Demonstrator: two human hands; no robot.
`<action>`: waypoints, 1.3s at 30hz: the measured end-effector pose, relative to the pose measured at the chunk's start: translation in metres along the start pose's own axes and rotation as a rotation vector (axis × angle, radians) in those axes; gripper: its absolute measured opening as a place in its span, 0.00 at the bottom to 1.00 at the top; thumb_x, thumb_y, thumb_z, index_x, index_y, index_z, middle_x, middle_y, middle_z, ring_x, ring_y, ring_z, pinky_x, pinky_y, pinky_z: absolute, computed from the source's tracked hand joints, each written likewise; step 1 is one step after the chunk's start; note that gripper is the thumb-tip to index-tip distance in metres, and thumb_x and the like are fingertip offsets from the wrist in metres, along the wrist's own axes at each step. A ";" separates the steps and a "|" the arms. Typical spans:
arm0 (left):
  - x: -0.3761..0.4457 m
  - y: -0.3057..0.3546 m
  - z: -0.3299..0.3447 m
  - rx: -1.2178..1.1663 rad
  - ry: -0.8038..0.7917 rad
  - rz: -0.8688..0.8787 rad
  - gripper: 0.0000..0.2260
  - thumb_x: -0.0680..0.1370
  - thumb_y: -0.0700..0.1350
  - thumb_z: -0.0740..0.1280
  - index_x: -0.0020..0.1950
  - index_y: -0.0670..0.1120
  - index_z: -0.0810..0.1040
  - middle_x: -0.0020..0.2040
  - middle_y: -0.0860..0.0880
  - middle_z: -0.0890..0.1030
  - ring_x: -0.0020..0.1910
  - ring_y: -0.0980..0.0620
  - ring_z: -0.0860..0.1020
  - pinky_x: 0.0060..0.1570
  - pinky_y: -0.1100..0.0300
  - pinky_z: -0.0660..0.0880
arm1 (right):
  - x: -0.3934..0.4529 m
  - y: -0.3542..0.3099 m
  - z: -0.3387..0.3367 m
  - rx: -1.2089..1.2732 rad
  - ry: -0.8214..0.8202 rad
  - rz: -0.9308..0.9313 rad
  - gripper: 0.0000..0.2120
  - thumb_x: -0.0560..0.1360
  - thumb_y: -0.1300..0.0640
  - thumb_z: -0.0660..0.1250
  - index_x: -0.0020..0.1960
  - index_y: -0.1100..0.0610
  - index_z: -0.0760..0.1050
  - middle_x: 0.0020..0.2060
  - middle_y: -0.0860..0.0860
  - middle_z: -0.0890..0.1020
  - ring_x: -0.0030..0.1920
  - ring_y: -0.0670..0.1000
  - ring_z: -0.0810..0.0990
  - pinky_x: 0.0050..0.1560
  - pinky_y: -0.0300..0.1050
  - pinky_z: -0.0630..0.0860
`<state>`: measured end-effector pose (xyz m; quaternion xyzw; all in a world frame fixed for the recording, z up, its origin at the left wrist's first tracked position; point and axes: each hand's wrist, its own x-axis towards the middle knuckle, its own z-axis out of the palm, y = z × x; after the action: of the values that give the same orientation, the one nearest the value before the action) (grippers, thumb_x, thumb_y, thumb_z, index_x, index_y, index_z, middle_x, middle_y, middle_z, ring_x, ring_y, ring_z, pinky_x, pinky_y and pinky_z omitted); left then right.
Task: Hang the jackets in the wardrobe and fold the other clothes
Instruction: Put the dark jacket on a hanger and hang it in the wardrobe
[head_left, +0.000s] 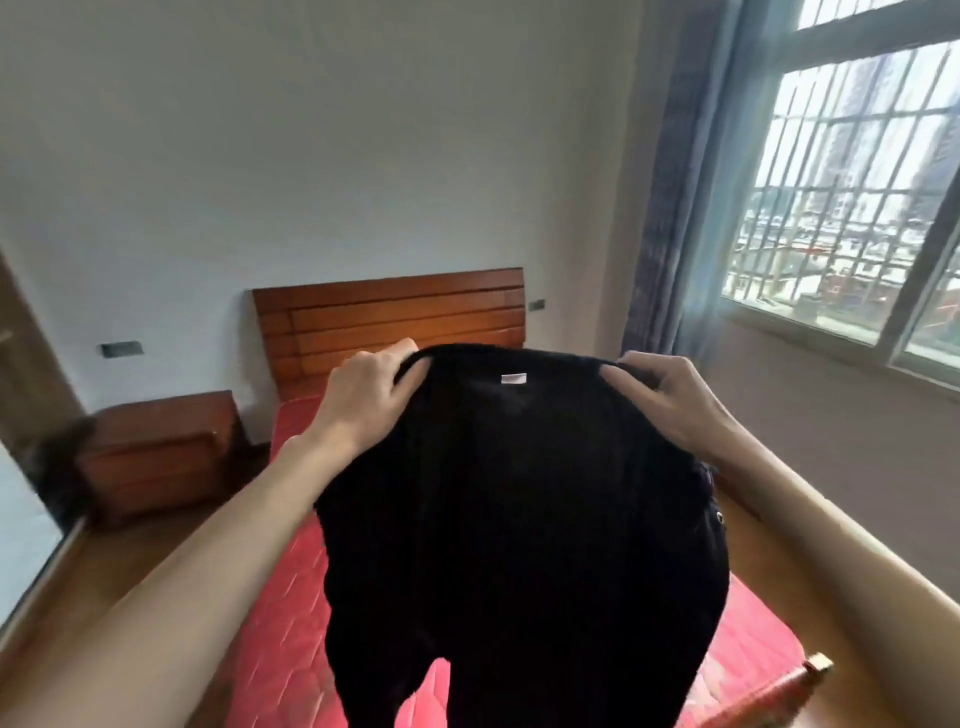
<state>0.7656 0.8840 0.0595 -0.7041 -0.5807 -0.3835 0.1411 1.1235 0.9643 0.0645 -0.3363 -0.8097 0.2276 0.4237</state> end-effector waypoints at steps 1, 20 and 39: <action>-0.005 -0.008 -0.012 0.027 0.016 -0.024 0.17 0.85 0.62 0.57 0.49 0.53 0.76 0.30 0.56 0.76 0.29 0.56 0.76 0.30 0.59 0.65 | 0.011 -0.002 0.013 0.021 -0.005 -0.019 0.17 0.82 0.40 0.67 0.43 0.51 0.81 0.32 0.41 0.78 0.34 0.41 0.75 0.37 0.35 0.71; -0.172 -0.146 -0.276 0.488 0.206 -0.454 0.12 0.85 0.57 0.60 0.51 0.51 0.76 0.28 0.56 0.71 0.33 0.43 0.75 0.36 0.52 0.70 | 0.112 -0.205 0.294 0.189 -0.151 -0.378 0.12 0.82 0.39 0.65 0.48 0.45 0.82 0.40 0.42 0.84 0.40 0.42 0.82 0.38 0.34 0.73; -0.325 -0.301 -0.474 0.679 0.371 -0.713 0.09 0.87 0.50 0.56 0.48 0.51 0.66 0.31 0.54 0.71 0.29 0.53 0.69 0.32 0.54 0.62 | 0.110 -0.434 0.580 0.395 -0.247 -0.420 0.12 0.83 0.46 0.67 0.42 0.45 0.78 0.37 0.35 0.82 0.37 0.36 0.78 0.37 0.29 0.69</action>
<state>0.2981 0.4340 0.0718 -0.2979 -0.8409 -0.3163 0.3226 0.4390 0.7057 0.0951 -0.0429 -0.8469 0.3270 0.4171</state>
